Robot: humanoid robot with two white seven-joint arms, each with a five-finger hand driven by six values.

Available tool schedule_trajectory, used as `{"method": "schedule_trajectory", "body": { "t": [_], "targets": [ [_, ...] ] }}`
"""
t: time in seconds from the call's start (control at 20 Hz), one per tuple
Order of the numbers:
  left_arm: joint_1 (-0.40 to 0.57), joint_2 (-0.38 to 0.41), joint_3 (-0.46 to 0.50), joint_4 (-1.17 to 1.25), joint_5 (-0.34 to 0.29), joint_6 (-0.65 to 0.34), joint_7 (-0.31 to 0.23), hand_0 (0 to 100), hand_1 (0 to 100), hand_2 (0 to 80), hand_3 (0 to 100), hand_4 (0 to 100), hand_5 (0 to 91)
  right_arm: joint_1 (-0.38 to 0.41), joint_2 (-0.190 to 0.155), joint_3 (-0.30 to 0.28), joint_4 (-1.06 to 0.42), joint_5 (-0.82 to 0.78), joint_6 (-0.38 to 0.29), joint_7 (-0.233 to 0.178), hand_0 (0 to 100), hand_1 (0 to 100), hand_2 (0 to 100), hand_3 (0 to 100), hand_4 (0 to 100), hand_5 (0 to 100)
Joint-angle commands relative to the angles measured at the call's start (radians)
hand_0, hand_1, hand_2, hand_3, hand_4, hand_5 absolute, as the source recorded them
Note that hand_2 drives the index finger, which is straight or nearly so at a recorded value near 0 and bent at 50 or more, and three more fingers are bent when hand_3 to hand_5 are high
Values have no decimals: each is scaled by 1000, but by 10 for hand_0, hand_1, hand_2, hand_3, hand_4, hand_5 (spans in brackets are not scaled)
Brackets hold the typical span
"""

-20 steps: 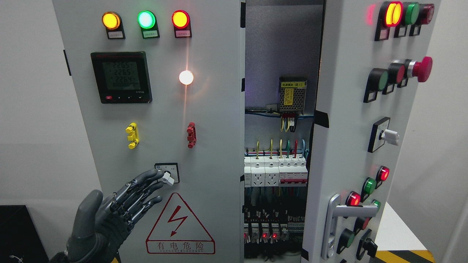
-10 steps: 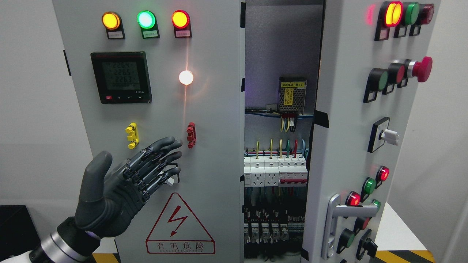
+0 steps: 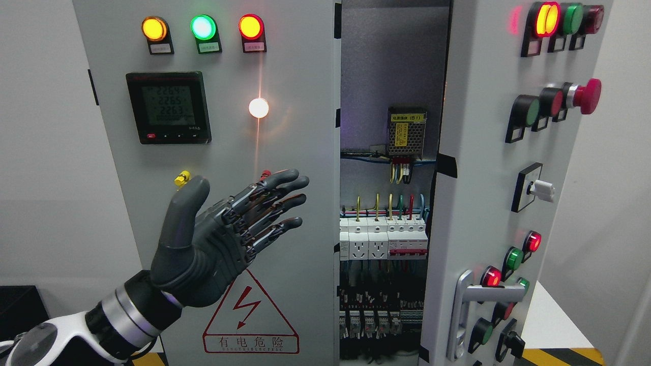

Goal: Open door with both hands
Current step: 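Raise the left hand toward the gap beside the open door edge, then insert left hand fingers behind the door edge and push it outward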

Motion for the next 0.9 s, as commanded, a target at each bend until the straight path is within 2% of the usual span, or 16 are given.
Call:
{"method": "schedule_trajectory", "body": {
  "t": [0.0, 0.4, 0.85],
  "targets": [
    [-147, -226, -146, 124, 59, 66, 0, 0, 0, 0, 0, 0, 0, 0, 0, 0, -1, 0, 0, 0, 191, 0, 0, 0, 0, 0],
    [-245, -394, -167, 239, 129, 147, 0, 0, 0, 0, 0, 0, 0, 0, 0, 0, 0, 0, 0, 0, 191, 0, 0, 0, 0, 0],
    [-290, -460, -201, 259, 134, 149, 0, 0, 0, 0, 0, 0, 0, 0, 0, 0, 0, 0, 0, 0, 190, 0, 0, 0, 0, 0]
  ]
}}
